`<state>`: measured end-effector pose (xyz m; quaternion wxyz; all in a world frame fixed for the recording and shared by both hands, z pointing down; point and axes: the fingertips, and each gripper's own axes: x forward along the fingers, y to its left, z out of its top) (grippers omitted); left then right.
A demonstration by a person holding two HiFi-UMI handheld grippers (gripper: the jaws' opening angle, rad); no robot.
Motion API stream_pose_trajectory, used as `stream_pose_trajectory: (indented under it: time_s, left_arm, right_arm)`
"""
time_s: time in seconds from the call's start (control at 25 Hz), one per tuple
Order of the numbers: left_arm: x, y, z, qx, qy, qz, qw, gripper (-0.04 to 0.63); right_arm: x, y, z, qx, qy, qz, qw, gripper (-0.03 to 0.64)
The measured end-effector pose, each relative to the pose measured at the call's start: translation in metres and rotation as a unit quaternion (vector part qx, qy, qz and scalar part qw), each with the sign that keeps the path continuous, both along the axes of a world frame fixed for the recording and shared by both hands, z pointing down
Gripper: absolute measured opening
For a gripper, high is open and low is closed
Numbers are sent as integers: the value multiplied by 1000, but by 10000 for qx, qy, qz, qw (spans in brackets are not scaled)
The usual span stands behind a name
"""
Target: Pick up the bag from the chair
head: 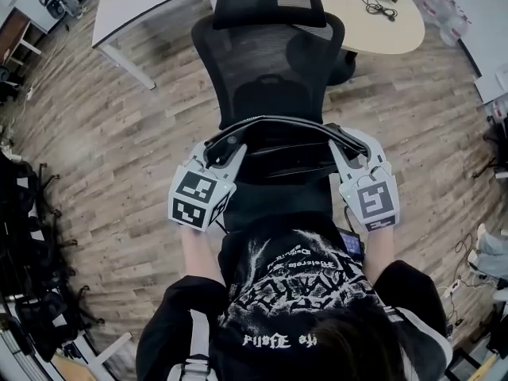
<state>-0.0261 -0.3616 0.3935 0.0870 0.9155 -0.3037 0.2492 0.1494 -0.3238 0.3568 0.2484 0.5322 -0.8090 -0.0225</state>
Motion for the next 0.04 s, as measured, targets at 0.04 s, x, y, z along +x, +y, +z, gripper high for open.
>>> stream_pose_trajectory:
  time_s: [0.04]
  left_arm:
    - [0, -1, 1, -3, -10, 1, 10000, 78]
  right_arm:
    - [0, -1, 1, -3, 22, 11, 10000, 86]
